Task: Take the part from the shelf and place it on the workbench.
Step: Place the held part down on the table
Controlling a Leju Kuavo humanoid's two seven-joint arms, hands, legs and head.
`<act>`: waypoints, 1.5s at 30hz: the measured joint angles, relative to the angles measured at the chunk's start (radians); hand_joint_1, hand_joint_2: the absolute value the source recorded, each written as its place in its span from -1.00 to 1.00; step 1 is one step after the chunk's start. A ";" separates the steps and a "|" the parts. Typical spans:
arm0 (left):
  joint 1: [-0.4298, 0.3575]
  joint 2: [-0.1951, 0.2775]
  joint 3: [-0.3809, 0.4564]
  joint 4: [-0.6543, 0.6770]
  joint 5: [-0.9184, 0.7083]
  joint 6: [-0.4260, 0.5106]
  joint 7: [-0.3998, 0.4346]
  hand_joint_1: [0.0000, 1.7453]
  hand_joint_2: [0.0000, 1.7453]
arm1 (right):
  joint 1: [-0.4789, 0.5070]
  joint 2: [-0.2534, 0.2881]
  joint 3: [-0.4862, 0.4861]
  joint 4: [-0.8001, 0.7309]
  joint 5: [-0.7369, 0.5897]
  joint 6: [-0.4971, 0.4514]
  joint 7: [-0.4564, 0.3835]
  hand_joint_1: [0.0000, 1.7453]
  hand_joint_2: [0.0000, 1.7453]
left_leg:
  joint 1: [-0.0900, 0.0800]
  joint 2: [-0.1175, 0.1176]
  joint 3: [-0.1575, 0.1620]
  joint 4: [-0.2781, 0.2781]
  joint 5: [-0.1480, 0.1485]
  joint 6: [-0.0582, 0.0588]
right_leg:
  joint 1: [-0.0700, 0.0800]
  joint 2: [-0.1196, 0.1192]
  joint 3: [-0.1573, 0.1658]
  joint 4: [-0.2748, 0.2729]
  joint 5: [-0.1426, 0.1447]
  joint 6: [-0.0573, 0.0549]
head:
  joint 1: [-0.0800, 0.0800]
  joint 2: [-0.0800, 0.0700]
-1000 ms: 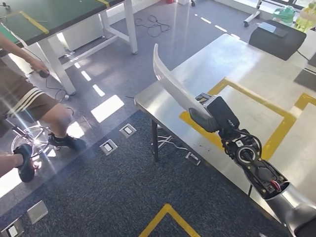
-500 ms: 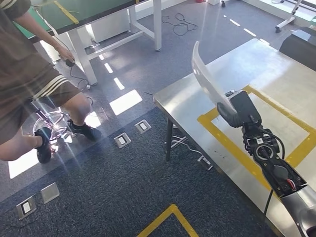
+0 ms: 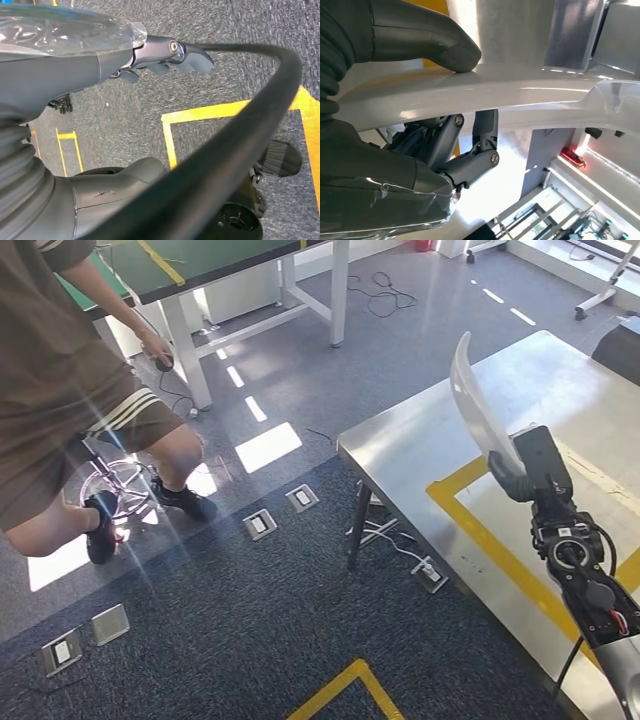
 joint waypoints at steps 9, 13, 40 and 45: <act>0.000 0.000 -0.001 0.000 0.003 0.000 0.000 -1.00 1.00 | 0.017 0.000 -0.043 0.029 -0.027 -0.027 -0.015 1.00 1.00 | 0.001 0.000 0.003 -0.001 0.000 0.000 | 0.000 0.000 0.000 0.000 -0.002 0.006 | 0.000 0.000; 0.000 0.000 -0.002 0.000 0.005 -0.002 0.000 -1.00 1.00 | 0.048 -0.002 -0.105 0.057 -0.066 -0.052 -0.041 1.00 1.00 | 0.002 0.000 0.004 -0.002 0.000 0.000 | 0.001 0.000 0.001 0.001 -0.003 0.006 | -0.001 0.000; -0.001 0.000 -0.048 0.000 0.009 -0.025 -0.044 -1.00 1.00 | 0.189 -0.019 -0.482 0.249 -0.156 -0.182 -0.079 -1.00 -1.00 | 0.002 0.001 0.006 -0.003 -0.002 -0.002 | 0.001 0.002 0.001 0.001 -0.004 0.006 | -0.001 0.000; -0.002 0.000 -0.051 0.000 0.007 -0.023 -0.054 -1.00 1.00 | 0.181 -0.019 -0.495 0.275 -0.165 -0.178 -0.090 -1.00 -1.00 | 0.002 0.001 0.007 -0.003 -0.002 -0.002 | 0.001 0.002 0.003 0.001 -0.004 0.006 | -0.001 0.000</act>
